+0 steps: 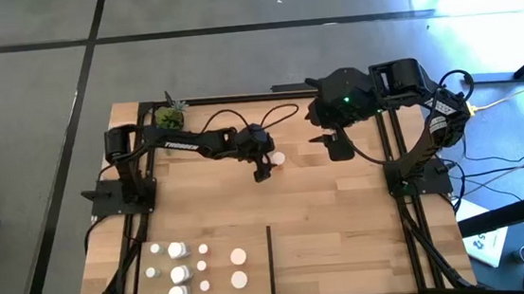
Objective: Pick and place medicine bottles onto shelf by color
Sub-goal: Put the orange pill bottle on the shelf aligned with the other orange pill bottle
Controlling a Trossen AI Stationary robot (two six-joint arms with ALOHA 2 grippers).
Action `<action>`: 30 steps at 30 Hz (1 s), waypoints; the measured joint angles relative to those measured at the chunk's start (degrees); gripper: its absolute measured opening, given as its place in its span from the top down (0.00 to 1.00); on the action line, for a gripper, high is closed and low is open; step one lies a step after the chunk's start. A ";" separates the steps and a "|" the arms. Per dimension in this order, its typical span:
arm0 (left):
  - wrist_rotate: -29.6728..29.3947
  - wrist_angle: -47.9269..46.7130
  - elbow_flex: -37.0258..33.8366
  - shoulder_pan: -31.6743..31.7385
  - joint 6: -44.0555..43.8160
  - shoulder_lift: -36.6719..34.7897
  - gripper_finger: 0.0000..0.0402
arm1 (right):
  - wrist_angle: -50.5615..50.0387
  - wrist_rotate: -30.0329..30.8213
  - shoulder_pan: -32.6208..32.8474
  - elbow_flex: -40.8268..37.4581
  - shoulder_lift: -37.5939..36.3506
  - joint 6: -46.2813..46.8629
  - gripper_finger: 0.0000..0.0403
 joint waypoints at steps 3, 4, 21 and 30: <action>-0.19 0.58 0.03 0.44 0.19 0.00 0.20 | 0.90 0.00 0.00 0.00 0.02 0.00 0.32; -0.25 0.92 0.12 0.47 0.19 0.14 0.20 | 1.09 -0.01 0.00 0.00 0.02 0.00 0.32; 3.60 2.91 0.03 1.68 0.24 3.14 0.20 | 2.71 0.00 0.00 0.00 0.02 0.02 0.32; 2.90 4.73 0.03 1.65 2.86 2.98 0.20 | 2.70 0.00 0.00 0.00 0.02 0.02 0.32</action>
